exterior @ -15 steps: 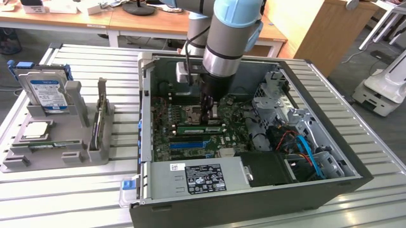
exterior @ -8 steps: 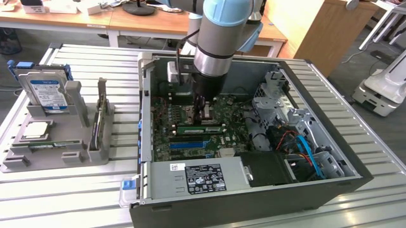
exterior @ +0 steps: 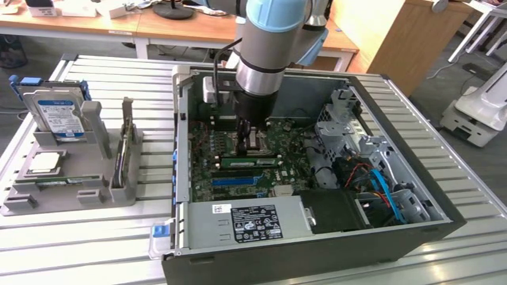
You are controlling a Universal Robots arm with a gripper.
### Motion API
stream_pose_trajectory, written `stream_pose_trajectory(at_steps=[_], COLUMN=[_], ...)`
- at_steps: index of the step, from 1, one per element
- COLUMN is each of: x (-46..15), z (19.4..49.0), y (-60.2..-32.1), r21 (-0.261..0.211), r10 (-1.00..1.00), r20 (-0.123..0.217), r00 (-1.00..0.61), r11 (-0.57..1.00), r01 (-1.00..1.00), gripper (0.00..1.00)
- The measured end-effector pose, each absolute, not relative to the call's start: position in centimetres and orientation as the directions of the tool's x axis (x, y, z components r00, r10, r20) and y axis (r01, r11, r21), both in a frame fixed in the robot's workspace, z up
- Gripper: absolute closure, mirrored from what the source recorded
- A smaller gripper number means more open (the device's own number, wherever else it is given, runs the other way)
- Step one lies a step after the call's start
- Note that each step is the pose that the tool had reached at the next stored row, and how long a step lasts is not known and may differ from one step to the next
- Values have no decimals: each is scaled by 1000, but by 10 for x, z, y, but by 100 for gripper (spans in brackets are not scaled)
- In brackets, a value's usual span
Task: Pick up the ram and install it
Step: 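Press down the ram until it locks into place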
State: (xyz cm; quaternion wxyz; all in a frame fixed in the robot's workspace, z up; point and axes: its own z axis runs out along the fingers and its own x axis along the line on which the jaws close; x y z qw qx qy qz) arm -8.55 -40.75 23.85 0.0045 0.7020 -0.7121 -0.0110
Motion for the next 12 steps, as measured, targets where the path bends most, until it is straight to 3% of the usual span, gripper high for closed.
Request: stream_pose_trajectory(at_steps=[12], x=[-86], z=[238], y=[-411], r21=[22], r10=[-1000], r20=[-9], r00=[-15], r11=[14], r01=[-1000], gripper=[89])
